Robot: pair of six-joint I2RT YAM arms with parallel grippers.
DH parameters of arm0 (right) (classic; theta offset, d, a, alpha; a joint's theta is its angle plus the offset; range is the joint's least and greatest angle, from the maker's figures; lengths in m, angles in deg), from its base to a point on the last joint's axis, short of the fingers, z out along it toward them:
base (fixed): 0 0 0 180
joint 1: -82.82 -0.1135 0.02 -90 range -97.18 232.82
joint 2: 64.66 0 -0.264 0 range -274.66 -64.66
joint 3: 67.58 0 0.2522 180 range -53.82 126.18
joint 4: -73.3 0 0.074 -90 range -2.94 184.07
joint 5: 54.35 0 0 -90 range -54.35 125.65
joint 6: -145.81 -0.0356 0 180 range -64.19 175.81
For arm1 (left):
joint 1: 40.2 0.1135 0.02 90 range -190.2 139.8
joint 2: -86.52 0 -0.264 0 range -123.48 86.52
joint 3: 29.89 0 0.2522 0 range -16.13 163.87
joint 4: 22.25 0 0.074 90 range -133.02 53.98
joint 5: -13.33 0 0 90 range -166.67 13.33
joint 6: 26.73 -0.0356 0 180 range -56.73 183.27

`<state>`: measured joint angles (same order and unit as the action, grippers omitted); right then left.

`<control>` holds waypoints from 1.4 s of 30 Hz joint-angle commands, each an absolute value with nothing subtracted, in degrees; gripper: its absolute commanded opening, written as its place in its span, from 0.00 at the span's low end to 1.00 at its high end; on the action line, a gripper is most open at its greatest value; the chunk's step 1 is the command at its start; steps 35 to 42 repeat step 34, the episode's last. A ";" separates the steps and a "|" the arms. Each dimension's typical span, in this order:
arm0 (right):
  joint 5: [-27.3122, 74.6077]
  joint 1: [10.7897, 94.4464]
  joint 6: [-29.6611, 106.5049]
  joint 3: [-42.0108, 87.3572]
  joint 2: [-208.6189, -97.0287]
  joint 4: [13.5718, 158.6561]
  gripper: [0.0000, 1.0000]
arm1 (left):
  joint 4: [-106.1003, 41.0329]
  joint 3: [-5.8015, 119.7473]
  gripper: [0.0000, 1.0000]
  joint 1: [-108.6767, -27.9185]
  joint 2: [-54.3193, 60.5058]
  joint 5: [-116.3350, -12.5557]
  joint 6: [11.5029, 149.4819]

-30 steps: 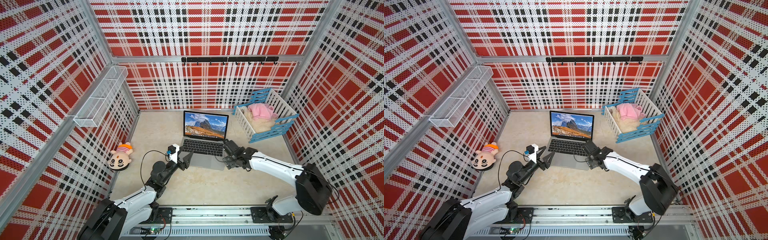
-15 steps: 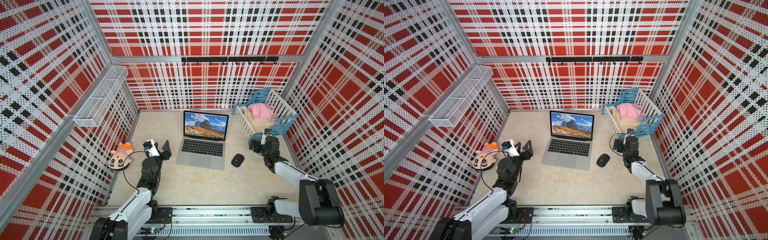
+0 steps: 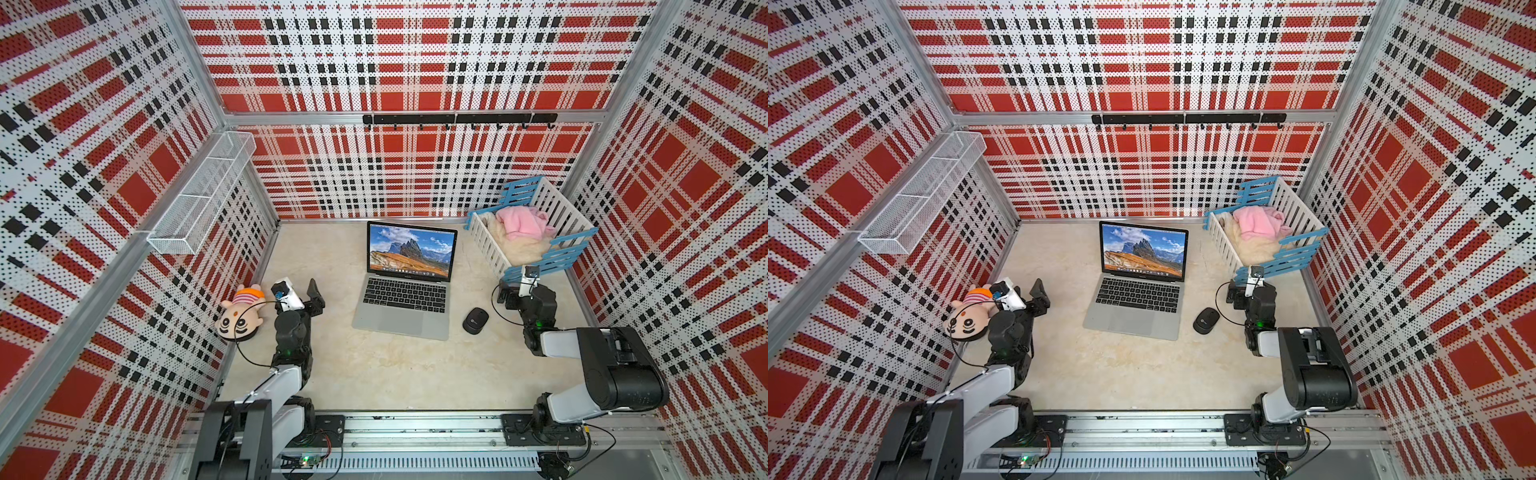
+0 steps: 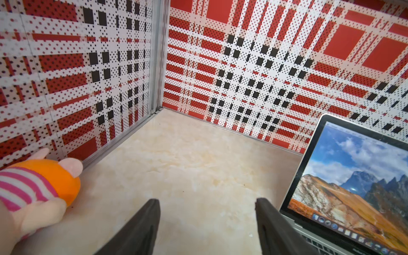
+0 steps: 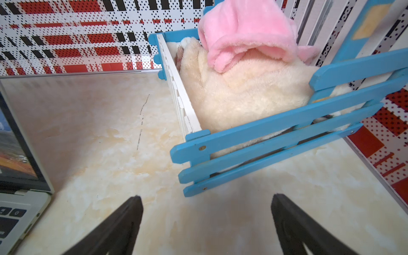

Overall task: Remove the wireless mouse receiver from the laptop
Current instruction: Reset both arms

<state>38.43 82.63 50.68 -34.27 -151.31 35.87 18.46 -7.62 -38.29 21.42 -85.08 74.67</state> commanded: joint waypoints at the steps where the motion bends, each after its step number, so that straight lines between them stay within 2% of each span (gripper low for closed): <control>1: 38.37 82.82 51.43 -36.70 -153.03 25.41 0.98 | 33.53 -10.51 0.72 -38.05 15.68 -85.01 69.64; 3: 38.54 82.82 51.47 -36.52 -152.89 25.89 0.99 | 41.48 -11.44 0.72 -38.28 10.81 -82.59 67.80; 9: 39.34 82.21 52.11 -35.92 -153.23 26.47 1.00 | 48.08 -8.05 0.72 -41.35 -1.92 -84.42 63.68; 14: 39.69 82.02 52.24 -35.92 -153.25 26.51 1.00 | 40.88 -2.87 0.73 -39.86 -3.37 -83.97 65.62; 18: 40.13 81.76 52.38 -35.91 -153.16 26.52 1.00 | 40.43 -2.64 0.86 -39.85 -3.47 -84.49 65.74; 19: 40.13 81.76 52.37 -35.97 -153.16 26.51 1.00 | 40.46 -2.81 0.96 -39.91 -3.33 -84.72 65.68; 20: 40.13 81.77 52.40 -35.91 -153.16 26.51 1.00 | 40.45 -3.03 0.99 -40.19 -3.07 -85.25 65.43; 27: 40.21 81.68 52.44 -36.02 -153.17 26.51 1.00 | 40.45 -3.13 0.99 -41.50 -2.93 -87.95 64.63; 42: 40.22 81.65 52.44 -35.84 -153.17 26.51 1.00 | 40.14 -2.43 0.99 -40.59 -3.48 -85.95 65.25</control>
